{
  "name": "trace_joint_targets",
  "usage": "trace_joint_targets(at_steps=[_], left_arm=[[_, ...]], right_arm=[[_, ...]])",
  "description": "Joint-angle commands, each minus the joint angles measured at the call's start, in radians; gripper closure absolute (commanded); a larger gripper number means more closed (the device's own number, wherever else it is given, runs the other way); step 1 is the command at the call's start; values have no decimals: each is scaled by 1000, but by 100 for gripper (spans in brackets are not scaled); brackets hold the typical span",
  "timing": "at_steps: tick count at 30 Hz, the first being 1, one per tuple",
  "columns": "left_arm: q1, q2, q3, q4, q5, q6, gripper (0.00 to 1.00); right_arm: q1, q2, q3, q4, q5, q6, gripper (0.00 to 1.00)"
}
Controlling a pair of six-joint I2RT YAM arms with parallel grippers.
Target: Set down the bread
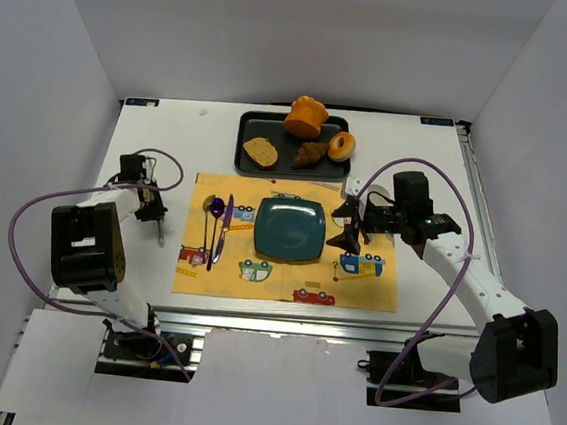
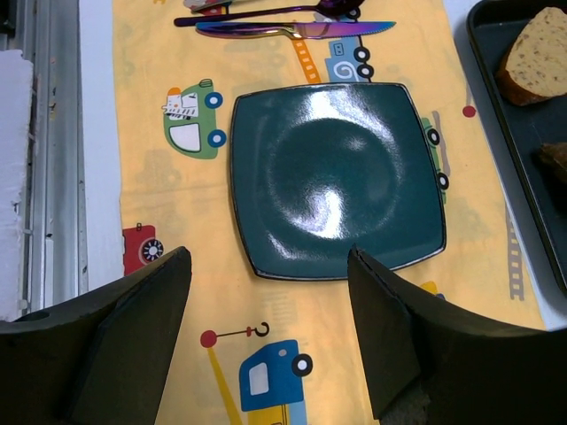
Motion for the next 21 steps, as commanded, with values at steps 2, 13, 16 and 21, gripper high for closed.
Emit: trace_joint_targets(at_steps=[2,13,16,21], left_arm=[[-18,-139,29,44,240,-112,99],[-398,-29,352,251,435,-611,93],[-436,58,429,299,460,-735,90],[-449,153,518,316,494,-859,81]], right_arm=[[-25,-30,29,23,-4,11,24],[-159,-50,64,33,-27,27,23],[-194,-63,61,35,-35,28,23],[-208,-83,40,33,-41,20,23]])
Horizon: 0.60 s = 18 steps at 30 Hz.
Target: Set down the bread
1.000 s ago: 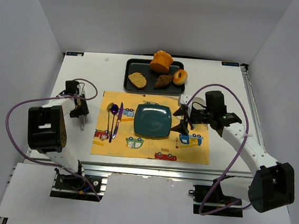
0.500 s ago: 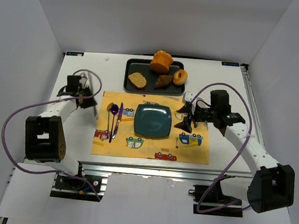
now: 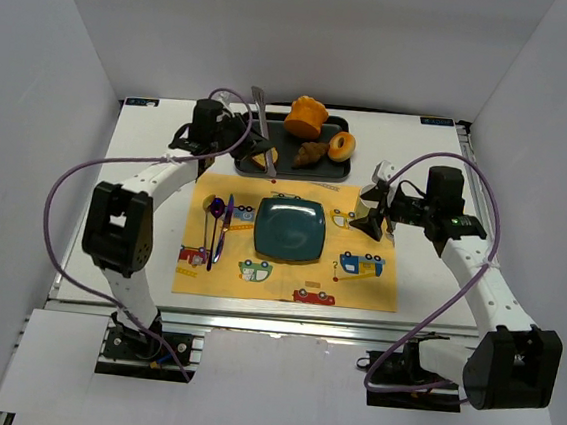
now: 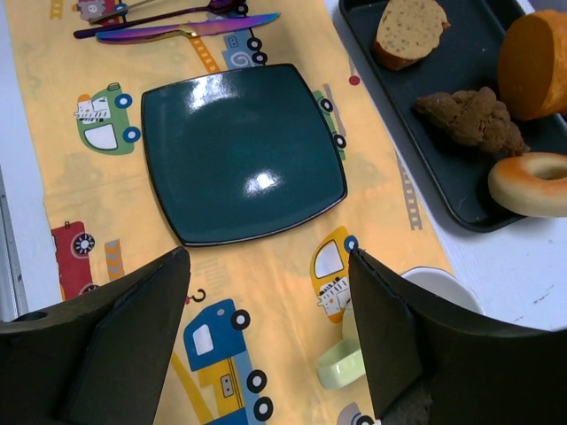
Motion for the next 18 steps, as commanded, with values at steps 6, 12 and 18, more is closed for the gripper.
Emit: trace_joint_targets(at_steps=[6,12,18], left_arm=[[-17,106,181,-26,94,-120,72],[-29,132,207,-59,108,-101,67],[-33,132,195,-79,109,-97,62]], right_arm=[[-12,-27,8,38,-38,11,23],[-14,-23,4,41,-33,9,23],[-15,-24,-4,41,-32,9,23]])
